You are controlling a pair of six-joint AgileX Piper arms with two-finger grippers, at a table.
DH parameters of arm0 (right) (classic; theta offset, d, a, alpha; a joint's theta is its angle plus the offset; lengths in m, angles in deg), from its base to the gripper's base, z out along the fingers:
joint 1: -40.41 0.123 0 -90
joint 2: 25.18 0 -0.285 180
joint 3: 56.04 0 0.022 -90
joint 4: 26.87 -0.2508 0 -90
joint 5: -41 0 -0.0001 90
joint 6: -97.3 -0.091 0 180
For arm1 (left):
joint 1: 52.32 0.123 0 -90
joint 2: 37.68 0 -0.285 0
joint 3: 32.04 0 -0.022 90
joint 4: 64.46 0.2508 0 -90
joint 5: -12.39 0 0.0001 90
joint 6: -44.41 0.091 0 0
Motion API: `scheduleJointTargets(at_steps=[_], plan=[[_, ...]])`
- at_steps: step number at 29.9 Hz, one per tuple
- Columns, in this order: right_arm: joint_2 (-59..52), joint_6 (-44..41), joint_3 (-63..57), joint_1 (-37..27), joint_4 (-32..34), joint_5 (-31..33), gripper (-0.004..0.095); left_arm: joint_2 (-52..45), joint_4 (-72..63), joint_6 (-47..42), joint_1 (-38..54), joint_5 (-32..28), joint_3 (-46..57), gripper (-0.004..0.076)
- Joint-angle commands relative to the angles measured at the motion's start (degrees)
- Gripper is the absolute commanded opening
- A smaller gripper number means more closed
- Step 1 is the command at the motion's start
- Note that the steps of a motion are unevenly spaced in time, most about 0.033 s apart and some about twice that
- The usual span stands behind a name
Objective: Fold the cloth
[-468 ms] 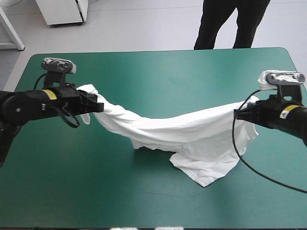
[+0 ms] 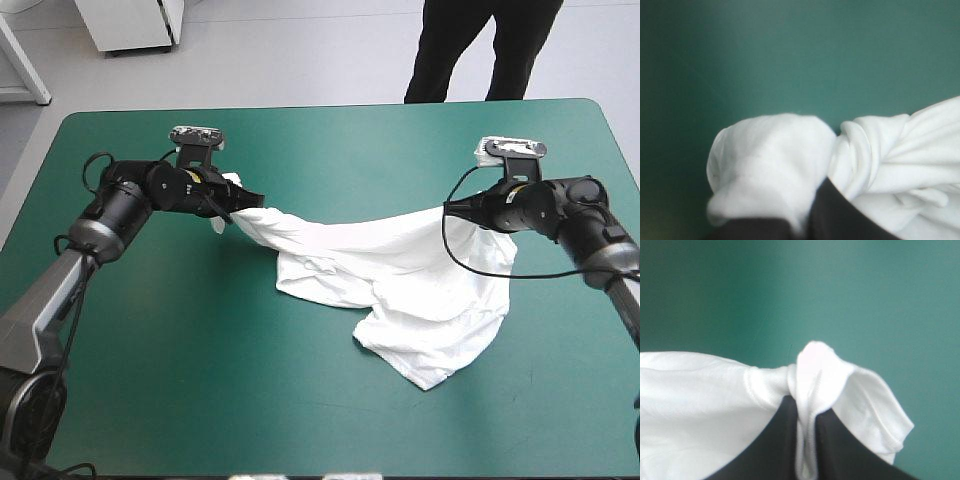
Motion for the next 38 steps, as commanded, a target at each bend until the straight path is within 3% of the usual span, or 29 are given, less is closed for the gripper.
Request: scheduleJointTargets(at_steps=[1, 5, 9, 12, 15, 17, 19, 22, 29, 38], plan=[[3.2, -2.3, 2.2, -0.4, 0.4, -6.5, -0.0017, 1.3, -0.3, -0.3, 0.1, -5.6, -2.0, -0.001], [8.4, -5.1, 3.6, -1.9, -0.2, -7.3, -0.0017, 5.4, -0.2, -0.3, 0.2, -10.0, -2.0, -0.001], [12.7, -5.1, 6.9, -3.4, -0.1, -3.8, -0.0015, 8.9, -0.2, -0.6, 0.2, -12.9, -2.0, -0.0008], [14.5, -3.6, 9.3, -3.8, 0.3, -2.3, 0.0055, 11.9, 0.0, -1.7, 0.2, -11.8, -2.7, 0.0036], [15.0, -0.9, 11.3, -3.9, -0.2, -0.8, 0.0277, 13.5, 0.0, -1.5, 0.2, -8.8, -3.5, 0.0176], [14.9, -0.8, 12.5, -4.0, -0.7, 0.9, 0.0456, 13.5, 0.0, -1.3, 0.2, -6.7, -4.2, 0.0334], [14.8, -0.8, 14.2, -4.1, -1.5, 3.9, 0.057, 12.7, 0.0, -1.3, 0.2, -3.6, -5.6, 0.0494], [14.2, -0.8, 15.6, -4.1, -1.7, 7.8, 0.0608, 11.7, 1.5, -1.3, 0.2, 2.5, -9.5, 0.061], [7.5, 0.0, 15.8, -4.1, -1.4, 12.8, 0.0602, 6.3, 7.1, -2.0, 0.2, 9.6, -14.0, 0.055], [-3.5, -0.9, 15.2, -4.1, 0.7, 22.7, 0.0578, -2.2, 9.8, -2.7, 0.2, 18.6, -14.0, 0.0548]])
